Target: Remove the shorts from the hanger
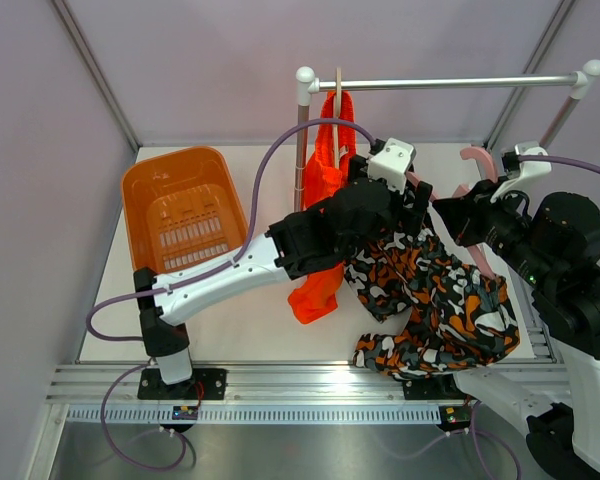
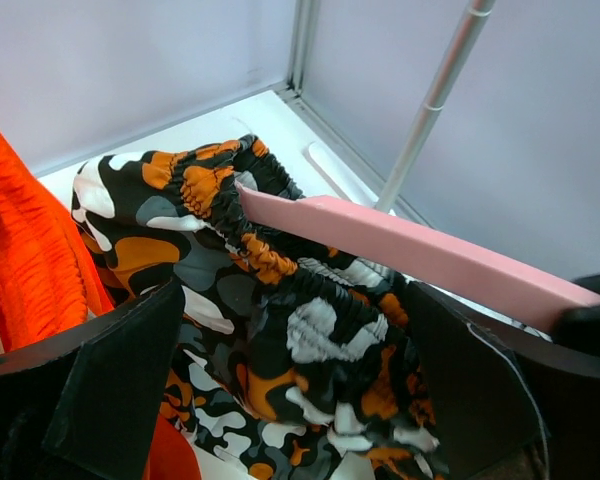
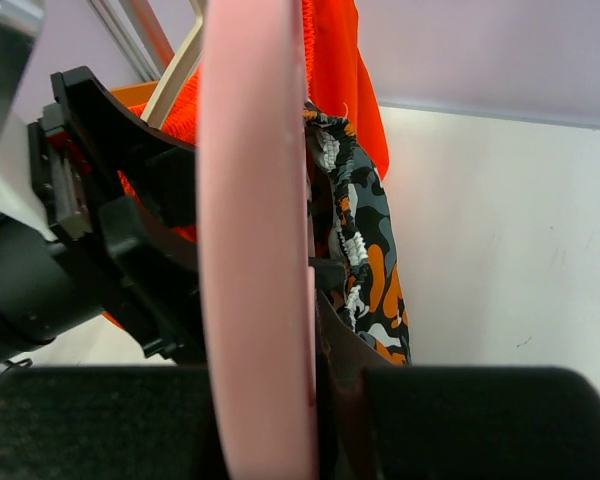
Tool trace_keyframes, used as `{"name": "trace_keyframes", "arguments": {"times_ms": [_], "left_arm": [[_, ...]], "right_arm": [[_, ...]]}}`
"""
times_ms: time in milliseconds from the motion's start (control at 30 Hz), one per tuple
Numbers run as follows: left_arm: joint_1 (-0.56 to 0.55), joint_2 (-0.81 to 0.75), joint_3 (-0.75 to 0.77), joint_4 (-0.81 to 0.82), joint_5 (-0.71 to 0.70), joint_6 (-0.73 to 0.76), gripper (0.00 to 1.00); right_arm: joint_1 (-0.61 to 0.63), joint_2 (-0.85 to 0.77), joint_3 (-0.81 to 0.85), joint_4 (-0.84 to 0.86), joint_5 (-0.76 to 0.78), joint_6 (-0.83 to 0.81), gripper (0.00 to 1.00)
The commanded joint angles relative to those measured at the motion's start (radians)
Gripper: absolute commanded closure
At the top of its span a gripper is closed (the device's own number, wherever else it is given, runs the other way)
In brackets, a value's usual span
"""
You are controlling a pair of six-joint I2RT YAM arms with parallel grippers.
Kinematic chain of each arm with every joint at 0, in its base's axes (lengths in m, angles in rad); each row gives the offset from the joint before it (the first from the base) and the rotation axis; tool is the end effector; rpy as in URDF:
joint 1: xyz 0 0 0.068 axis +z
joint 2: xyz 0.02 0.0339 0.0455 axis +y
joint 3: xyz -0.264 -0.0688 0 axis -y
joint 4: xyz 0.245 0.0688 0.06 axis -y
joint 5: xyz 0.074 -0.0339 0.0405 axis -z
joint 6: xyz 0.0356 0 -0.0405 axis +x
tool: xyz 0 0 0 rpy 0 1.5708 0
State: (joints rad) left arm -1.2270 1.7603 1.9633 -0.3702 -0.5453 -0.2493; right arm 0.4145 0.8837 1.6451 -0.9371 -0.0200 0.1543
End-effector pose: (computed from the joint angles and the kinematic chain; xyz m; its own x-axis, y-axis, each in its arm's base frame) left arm 0.1524 -0.3709 0.4636 -0.2104 -0.0381 -0.9769 0.5992 0.7846 -0.1596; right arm 0.0880 0.0395 0.5109 -0.2228 0.0699 -0.9724 -0.3911 0.9072 0.1548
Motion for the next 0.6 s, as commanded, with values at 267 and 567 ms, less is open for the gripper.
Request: {"name": "trace_keyframes", "arguments": {"times_ms": [267, 567], "left_arm": [[0.011, -0.010, 0.012, 0.033, -0.151, 0.004, 0.53], [0.076, -0.013, 0.019, 0.066, -0.203, 0.056, 1.00]], "right_arm": [[0.007, -0.020, 0.036, 0.009, -0.023, 0.010, 1.00], [0.009, -0.032, 0.050, -0.017, -0.064, 0.008, 1.00]]}}
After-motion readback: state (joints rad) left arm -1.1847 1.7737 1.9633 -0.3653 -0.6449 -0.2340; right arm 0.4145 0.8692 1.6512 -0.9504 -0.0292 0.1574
